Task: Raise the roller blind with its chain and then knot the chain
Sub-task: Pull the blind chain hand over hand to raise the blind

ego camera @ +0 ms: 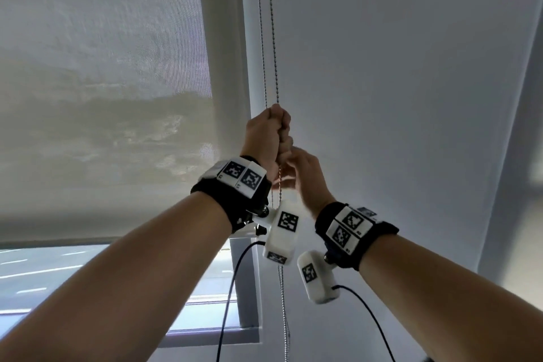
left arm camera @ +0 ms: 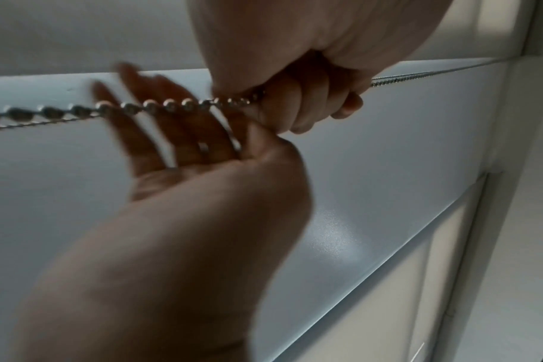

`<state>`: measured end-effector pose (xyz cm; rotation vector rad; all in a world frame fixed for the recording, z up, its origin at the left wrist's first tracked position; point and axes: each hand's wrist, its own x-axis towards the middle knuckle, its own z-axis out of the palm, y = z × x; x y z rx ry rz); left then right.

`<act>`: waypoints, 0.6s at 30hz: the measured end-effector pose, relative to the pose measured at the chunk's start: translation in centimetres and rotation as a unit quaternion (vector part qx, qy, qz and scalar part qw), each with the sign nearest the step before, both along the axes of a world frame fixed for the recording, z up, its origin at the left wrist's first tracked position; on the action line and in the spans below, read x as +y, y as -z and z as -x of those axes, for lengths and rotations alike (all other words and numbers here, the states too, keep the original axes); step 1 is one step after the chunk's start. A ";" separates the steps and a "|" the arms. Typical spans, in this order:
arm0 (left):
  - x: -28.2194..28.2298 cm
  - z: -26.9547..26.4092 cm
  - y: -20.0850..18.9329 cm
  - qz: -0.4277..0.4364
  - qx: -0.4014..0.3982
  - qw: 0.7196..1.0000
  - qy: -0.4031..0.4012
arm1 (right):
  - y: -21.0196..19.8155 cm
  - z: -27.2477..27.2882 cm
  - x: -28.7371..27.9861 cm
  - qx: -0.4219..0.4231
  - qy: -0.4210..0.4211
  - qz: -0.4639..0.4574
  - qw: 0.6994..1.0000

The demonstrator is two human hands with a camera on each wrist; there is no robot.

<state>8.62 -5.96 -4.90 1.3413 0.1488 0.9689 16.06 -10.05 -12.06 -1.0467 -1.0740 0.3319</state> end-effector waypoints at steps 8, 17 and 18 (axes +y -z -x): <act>0.3 0.4 4.5 0.029 0.030 0.999 -0.024 | -7.7 0.7 -0.4 -0.028 0.020 -0.061 0.998; 0.5 0.7 6.3 0.024 0.057 0.996 -0.060 | -9.9 2.7 0.8 0.009 -0.011 -0.025 1.000; 0.3 0.8 6.4 0.019 0.052 0.997 -0.047 | -9.7 2.9 0.9 0.004 -0.003 -0.018 1.000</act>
